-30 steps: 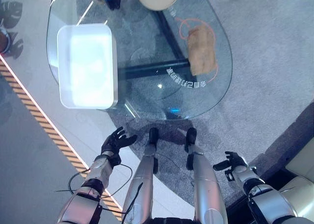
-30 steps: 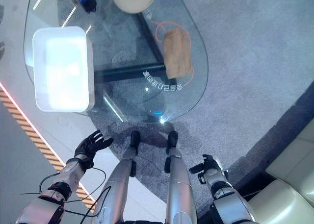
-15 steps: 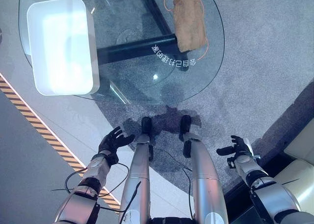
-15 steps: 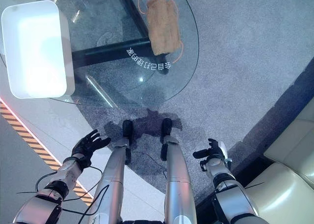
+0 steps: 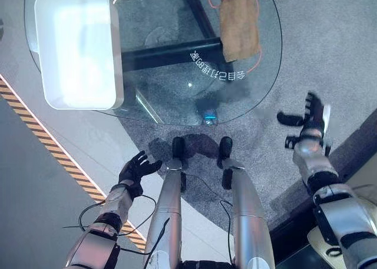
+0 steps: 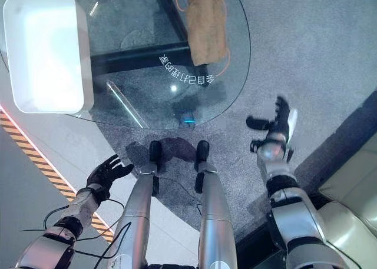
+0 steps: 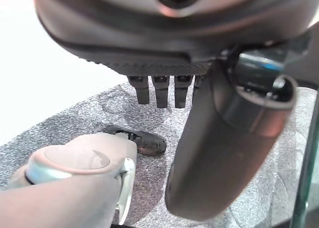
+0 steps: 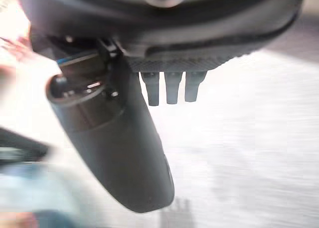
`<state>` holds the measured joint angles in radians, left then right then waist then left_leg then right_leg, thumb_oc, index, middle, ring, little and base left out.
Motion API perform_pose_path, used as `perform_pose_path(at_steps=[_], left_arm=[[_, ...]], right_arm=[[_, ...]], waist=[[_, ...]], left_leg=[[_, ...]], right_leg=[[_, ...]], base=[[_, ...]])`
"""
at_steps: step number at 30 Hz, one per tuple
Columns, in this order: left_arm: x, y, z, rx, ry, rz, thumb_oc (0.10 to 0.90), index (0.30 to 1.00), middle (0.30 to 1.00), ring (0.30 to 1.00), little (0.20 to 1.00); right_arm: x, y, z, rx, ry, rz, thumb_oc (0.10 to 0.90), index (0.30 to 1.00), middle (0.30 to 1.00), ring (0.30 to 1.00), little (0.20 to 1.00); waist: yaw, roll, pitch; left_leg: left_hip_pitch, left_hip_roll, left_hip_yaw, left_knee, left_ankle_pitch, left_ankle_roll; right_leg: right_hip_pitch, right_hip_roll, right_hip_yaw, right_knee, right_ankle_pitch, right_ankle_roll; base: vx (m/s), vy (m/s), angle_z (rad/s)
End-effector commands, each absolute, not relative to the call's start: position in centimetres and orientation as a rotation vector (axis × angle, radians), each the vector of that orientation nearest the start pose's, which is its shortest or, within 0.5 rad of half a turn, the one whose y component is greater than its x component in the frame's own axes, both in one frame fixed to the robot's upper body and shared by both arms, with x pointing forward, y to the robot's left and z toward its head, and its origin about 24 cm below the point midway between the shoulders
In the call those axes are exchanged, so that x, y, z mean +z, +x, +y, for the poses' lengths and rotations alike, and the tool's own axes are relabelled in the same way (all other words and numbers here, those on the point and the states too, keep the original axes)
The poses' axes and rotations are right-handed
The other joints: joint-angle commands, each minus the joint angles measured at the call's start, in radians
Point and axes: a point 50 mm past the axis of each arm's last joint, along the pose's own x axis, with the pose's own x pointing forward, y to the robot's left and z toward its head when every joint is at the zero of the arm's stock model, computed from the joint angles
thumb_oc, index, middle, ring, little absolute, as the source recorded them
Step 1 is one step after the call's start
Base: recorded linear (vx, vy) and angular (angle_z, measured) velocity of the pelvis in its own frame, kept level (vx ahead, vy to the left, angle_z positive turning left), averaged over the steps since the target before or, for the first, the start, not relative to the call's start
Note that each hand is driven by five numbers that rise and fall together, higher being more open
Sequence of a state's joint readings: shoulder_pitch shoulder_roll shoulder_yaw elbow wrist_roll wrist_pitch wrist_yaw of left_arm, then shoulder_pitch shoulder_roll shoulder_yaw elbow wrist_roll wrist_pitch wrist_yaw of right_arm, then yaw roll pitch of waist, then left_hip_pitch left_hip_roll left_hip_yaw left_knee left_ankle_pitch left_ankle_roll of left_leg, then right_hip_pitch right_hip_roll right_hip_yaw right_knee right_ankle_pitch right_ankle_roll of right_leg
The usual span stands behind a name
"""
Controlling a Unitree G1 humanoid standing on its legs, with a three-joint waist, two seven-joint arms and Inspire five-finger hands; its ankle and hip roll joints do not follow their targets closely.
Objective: Wipe the table with a cloth and put it in the basket.
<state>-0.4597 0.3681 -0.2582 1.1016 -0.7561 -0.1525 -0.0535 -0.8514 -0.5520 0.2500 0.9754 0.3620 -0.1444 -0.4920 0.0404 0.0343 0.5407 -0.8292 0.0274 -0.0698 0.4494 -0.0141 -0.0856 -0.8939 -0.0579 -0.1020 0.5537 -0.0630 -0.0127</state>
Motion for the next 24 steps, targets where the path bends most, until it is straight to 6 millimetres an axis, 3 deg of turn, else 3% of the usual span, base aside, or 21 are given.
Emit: perform_pose_path(at_steps=[1, 5, 10, 13, 16, 24], left_arm=[[-5.2, 27.4, 25.7, 0.259, -0.22, 0.459, 0.8, 0.9, 0.9, 0.9, 0.9], [-5.1, 27.7, 25.2, 0.248, -0.231, 0.449, 0.8, 0.9, 0.9, 0.9, 0.9], [-5.1, 27.8, 24.7, 0.236, -0.236, 0.442, 0.8, 0.9, 0.9, 0.9, 0.9], [-5.3, 27.8, 24.0, 0.22, -0.24, 0.44, 0.8, 0.9, 0.9, 0.9, 0.9], [-5.4, 27.7, 23.6, 0.21, -0.249, 0.436, 0.8, 0.9, 0.9, 0.9, 0.9], [-6.0, 27.3, 22.5, 0.178, -0.248, 0.448, 0.8, 0.9, 0.9, 0.9, 0.9]], right_arm=[[18.4, 37.6, -28.5, -0.685, -0.264, -0.27, 0.8, 0.9, 0.9, 0.9, 0.9], [23.1, 38.7, -25.6, -0.656, -0.247, -0.406, 0.8, 0.9, 0.9, 0.9, 0.9], [26.2, 39.2, -23.2, -0.619, -0.261, -0.495, 0.8, 0.9, 0.9, 0.9, 0.9], [28.6, 39.3, -20.5, -0.576, -0.281, -0.558, 0.8, 0.9, 0.9, 0.9, 0.9], [30.0, 39.3, -18.8, -0.55, -0.299, -0.588, 0.8, 0.9, 0.9, 0.9, 0.9], [31.0, 39.4, -17.3, -0.566, -0.314, -0.562, 0.8, 0.9, 0.9, 0.9, 0.9]], waist=[[0.0, 0.016, -0.021], [0.015, 0.025, -0.021], [0.029, 0.033, -0.021], [0.041, 0.042, -0.021], [0.052, 0.05, -0.021], [0.073, 0.062, -0.021]], left_leg=[[-0.004, -0.06, 0.051, 0.001, -0.002, 0.057], [-0.005, -0.067, 0.049, -0.018, 0.005, 0.055], [-0.005, -0.073, 0.049, -0.033, 0.012, 0.054], [0.004, -0.079, 0.047, -0.052, 0.019, 0.052], [0.003, -0.082, 0.048, -0.06, 0.023, 0.052], [0.008, -0.088, 0.046, -0.075, 0.03, 0.054]], right_leg=[[0.042, 0.03, -0.016, -0.046, -0.004, 0.018], [0.044, 0.031, -0.024, -0.06, -0.008, 0.013], [0.044, 0.026, -0.033, -0.073, -0.009, 0.01], [0.051, 0.022, -0.039, -0.088, -0.011, 0.006], [0.05, 0.017, -0.045, -0.093, -0.015, 0.002], [0.053, 0.009, -0.058, -0.096, -0.019, -0.004]], base=[[-0.02, 0.038, 0.0], [-0.02, 0.03, 0.01], [-0.01, 0.009, 0.01], [-0.01, 0.036, 0.03], [0.0, 0.035, 0.01], [0.01, 0.003, 0.02]])
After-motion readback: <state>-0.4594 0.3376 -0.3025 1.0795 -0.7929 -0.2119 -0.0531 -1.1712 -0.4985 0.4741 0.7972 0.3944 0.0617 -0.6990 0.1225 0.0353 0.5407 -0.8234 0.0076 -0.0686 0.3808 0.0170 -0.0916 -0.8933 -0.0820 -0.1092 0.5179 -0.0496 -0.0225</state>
